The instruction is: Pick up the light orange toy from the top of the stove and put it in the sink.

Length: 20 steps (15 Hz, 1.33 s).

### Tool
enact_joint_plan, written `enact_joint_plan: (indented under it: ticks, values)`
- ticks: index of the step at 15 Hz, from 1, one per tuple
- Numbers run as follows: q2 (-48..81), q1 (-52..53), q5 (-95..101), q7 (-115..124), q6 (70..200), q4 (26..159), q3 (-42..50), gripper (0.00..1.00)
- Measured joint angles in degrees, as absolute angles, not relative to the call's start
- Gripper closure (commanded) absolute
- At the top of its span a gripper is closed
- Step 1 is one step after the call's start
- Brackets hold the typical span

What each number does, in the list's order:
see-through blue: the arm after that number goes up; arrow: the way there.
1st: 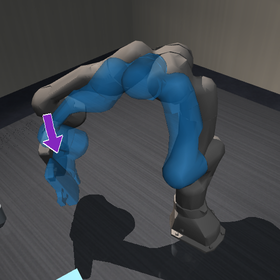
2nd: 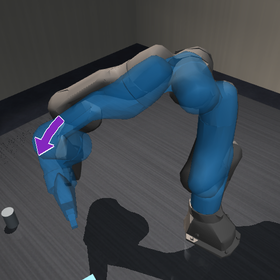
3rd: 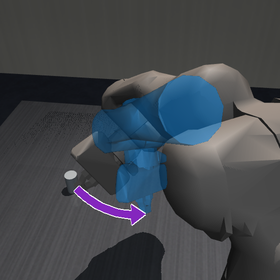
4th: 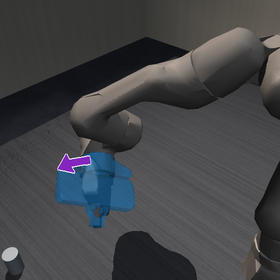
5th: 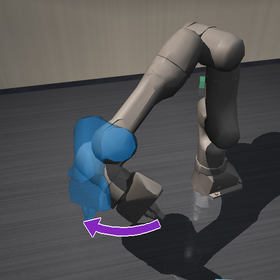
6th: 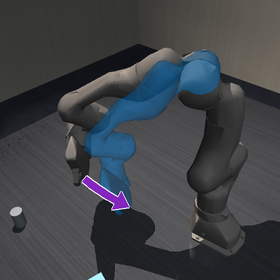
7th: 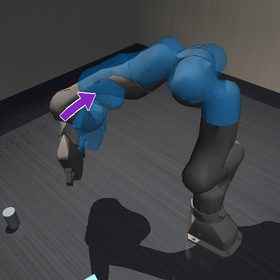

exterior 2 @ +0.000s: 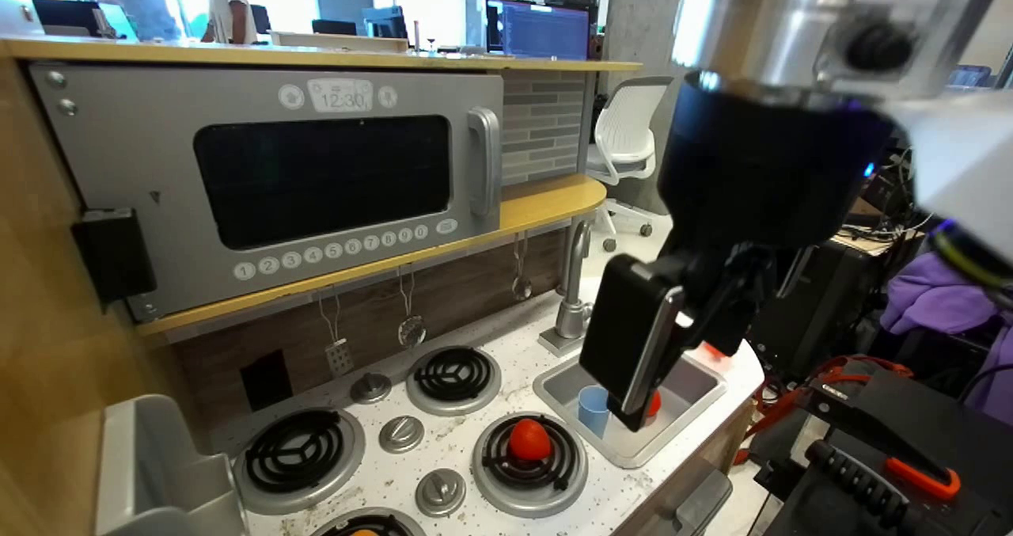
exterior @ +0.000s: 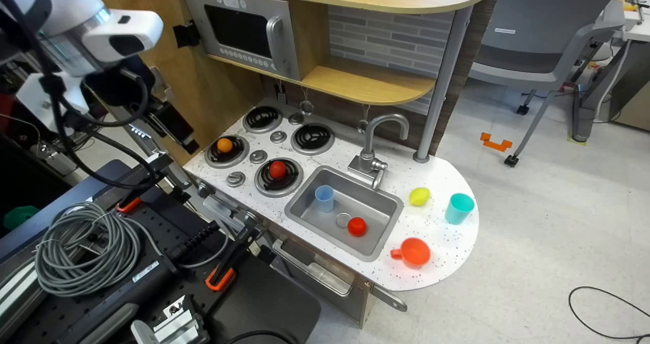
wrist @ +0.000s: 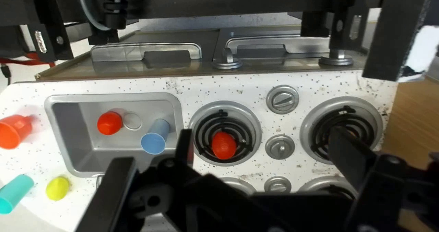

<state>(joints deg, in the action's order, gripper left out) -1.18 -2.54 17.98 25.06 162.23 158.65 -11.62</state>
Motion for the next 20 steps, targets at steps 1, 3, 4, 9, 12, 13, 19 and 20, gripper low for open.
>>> enact_joint_plan:
  ticks: [1,3,4,9,12,13,19,20]
  values:
    - [1.16,-3.52,22.84,27.89,163.02,157.89,-11.41,0.0]
    - [5.04,-4.01,32.37,33.56,163.3,155.59,-10.15,0.0]
    - [7.01,-3.86,37.18,36.3,163.33,154.04,-9.41,0.0]
    - [20.15,-0.95,49.67,42.94,163.33,143.79,-7.52,0.0]
    - [30.47,1.08,50.08,42.32,163.05,136.2,-7.64,0.0]
    - [33.85,1.62,49.95,42.1,162.93,133.48,-7.76,0.0]
    - [46.78,3.49,50.03,37.56,162.94,119.76,-8.96,0.0]
    - [47.6,3.59,50.06,36.52,162.96,118.6,-9.36,0.0]
